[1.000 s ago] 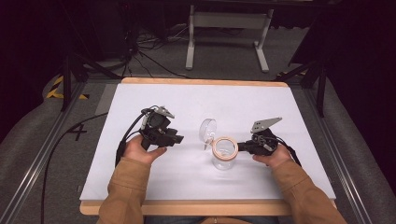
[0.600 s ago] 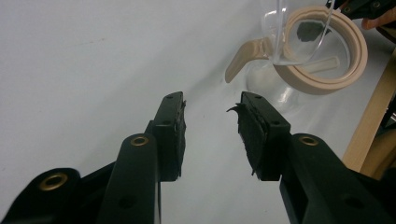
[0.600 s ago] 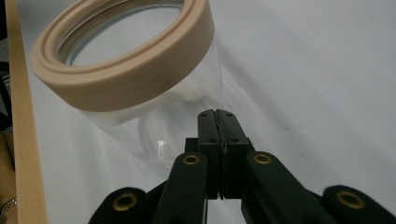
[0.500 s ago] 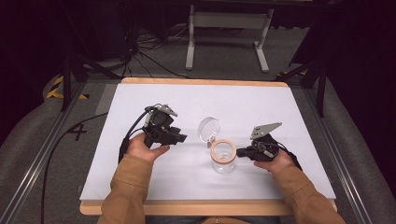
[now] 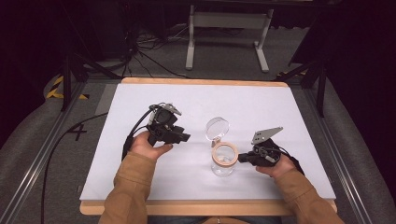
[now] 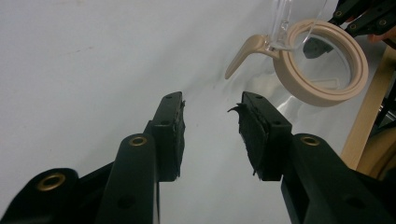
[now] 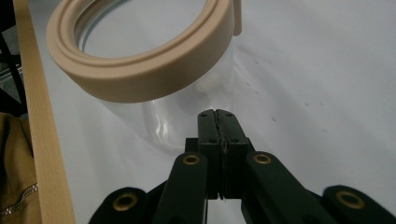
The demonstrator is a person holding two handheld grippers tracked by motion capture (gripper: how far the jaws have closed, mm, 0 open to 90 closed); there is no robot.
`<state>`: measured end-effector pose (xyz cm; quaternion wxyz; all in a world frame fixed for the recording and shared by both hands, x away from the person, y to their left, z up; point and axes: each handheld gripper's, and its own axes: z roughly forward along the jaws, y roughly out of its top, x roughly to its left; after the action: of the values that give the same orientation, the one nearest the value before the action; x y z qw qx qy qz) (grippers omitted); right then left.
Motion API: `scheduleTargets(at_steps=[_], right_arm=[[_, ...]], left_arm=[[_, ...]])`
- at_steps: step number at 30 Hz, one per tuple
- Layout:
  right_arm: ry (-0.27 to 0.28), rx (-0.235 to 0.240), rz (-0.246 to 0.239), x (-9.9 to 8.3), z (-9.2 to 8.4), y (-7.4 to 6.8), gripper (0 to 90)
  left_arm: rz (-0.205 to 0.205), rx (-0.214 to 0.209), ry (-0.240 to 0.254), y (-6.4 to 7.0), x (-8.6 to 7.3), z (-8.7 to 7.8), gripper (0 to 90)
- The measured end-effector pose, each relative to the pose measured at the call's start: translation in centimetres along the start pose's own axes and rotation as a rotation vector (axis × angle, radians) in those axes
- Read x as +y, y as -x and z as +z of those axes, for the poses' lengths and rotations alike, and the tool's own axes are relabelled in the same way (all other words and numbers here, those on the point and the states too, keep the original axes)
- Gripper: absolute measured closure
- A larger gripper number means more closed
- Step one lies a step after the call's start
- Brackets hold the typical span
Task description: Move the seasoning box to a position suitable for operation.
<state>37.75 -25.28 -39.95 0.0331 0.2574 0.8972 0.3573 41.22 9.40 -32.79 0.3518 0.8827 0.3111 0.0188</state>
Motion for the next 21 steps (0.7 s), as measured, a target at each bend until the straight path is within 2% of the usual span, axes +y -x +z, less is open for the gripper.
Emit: scheduleTargets(at_steps=[2,10,21], right_arm=[[-0.001,0.003,0.001,0.04,-0.01,-0.20,89.4],[-0.023,0.024,-0.004,-0.04,0.18,-0.39,89.4],[-0.035,0.043,-0.012,-0.01,0.32,-0.86,89.4]], left_arm=[[-0.004,-0.004,0.010,0.06,0.00,0.12,60.4],[0.004,-0.006,-0.008,0.02,0.11,0.17,60.3],[0.004,-0.015,-0.008,0.08,0.25,0.34,60.1]])
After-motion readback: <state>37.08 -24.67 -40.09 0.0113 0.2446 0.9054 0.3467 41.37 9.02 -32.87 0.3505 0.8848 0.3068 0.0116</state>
